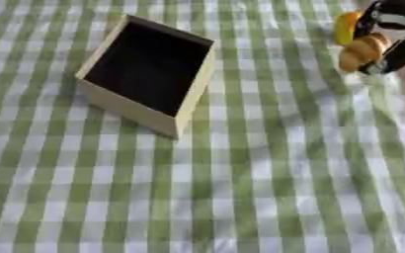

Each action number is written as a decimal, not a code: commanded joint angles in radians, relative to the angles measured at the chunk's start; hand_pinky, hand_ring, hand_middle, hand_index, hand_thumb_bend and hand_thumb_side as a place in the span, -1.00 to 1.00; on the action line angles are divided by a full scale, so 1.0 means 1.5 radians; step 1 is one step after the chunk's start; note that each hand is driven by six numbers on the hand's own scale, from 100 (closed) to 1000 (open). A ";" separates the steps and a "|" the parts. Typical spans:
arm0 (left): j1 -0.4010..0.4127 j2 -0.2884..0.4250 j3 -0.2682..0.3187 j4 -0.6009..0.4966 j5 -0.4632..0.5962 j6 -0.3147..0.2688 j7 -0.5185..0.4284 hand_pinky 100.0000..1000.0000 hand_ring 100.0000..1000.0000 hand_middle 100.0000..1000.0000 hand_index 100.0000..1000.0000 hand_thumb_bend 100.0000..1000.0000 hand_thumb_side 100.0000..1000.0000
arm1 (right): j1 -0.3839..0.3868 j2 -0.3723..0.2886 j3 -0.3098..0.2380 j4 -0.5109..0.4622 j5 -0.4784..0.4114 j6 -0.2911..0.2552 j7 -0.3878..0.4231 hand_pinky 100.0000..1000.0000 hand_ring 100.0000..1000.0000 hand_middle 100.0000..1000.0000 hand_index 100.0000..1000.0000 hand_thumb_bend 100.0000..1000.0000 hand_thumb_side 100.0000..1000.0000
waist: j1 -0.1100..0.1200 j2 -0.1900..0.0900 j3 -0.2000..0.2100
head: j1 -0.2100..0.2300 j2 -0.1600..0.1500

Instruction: Pick up objects on the table and place them in the box.

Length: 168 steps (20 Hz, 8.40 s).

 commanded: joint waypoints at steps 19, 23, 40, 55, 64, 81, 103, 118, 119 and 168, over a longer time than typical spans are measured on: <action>-0.013 0.004 -0.002 -0.011 0.002 0.005 -0.007 0.28 0.45 0.64 0.66 -0.87 0.32 | -0.025 -0.028 0.019 -0.179 -0.117 0.032 -0.024 0.48 0.21 -0.39 0.03 -0.81 -1.00 | -0.002 -0.017 0.005 | -0.005 -0.004; -0.015 0.007 -0.003 -0.011 0.003 0.006 -0.010 0.28 0.45 0.64 0.66 -0.87 0.32 | -0.061 -0.008 0.050 -0.248 -0.168 0.042 0.015 0.48 0.20 -0.37 0.04 -0.89 -1.00 | -0.005 -0.021 0.011 | -0.011 -0.002; -0.060 0.012 -0.014 -0.011 0.027 -0.018 0.017 0.29 0.46 0.64 0.66 -0.80 0.24 | -0.217 0.279 0.140 -0.155 -0.215 0.021 0.143 0.60 0.19 -0.33 0.08 -1.00 -1.00 | -0.012 -0.014 0.056 | -0.042 -0.007; -0.058 0.001 -0.016 -0.011 0.028 -0.011 0.007 0.29 0.46 0.63 0.66 -0.83 0.29 | -0.200 0.343 0.103 0.027 -0.031 -0.044 0.062 0.65 0.31 -0.14 0.22 -0.99 -1.00 | -0.017 -0.002 0.072 | -0.043 -0.008; -0.055 -0.002 -0.017 -0.011 0.027 -0.003 0.000 0.29 0.46 0.63 0.66 -0.84 0.30 | -0.198 0.340 0.102 0.017 0.027 -0.120 0.081 0.81 0.85 0.66 0.82 -0.03 -0.88 | -0.018 -0.002 0.070 | -0.040 -0.005; -0.044 0.004 -0.015 -0.011 0.024 0.005 -0.002 0.29 0.46 0.64 0.66 -0.85 0.31 | -0.214 0.257 0.037 -0.096 0.015 -0.041 -0.020 0.76 0.78 0.60 0.82 -0.27 -0.93 | -0.014 -0.011 0.043 | -0.032 -0.004; -0.045 0.018 -0.013 -0.011 0.006 -0.003 0.006 0.29 0.47 0.64 0.66 -0.87 0.31 | -0.137 0.042 -0.101 0.061 0.113 0.038 -0.079 0.78 0.89 0.78 0.89 -0.12 -0.77 | 0.008 0.014 0.016 | -0.023 -0.065; -0.054 0.018 -0.016 -0.011 -0.006 -0.003 0.004 0.29 0.47 0.65 0.66 -0.90 0.34 | -0.150 0.041 -0.140 0.155 0.187 0.071 -0.109 0.79 0.91 0.80 0.90 0.01 -0.77 | 0.005 0.043 0.020 | -0.030 -0.099; -0.054 0.018 -0.017 -0.011 -0.006 -0.002 0.004 0.29 0.47 0.65 0.66 -0.90 0.34 | -0.150 0.041 -0.142 0.158 0.189 0.071 -0.109 0.79 0.91 0.80 0.90 0.01 -0.77 | 0.004 0.045 0.020 | -0.031 -0.099; -0.047 0.014 -0.027 -0.011 -0.021 0.021 -0.017 0.29 0.48 0.67 0.64 -0.96 0.44 | -0.173 0.034 -0.168 0.192 0.130 0.181 -0.141 0.60 0.44 -0.12 0.24 -0.74 -1.00 | 0.005 0.080 0.006 | -0.040 -0.097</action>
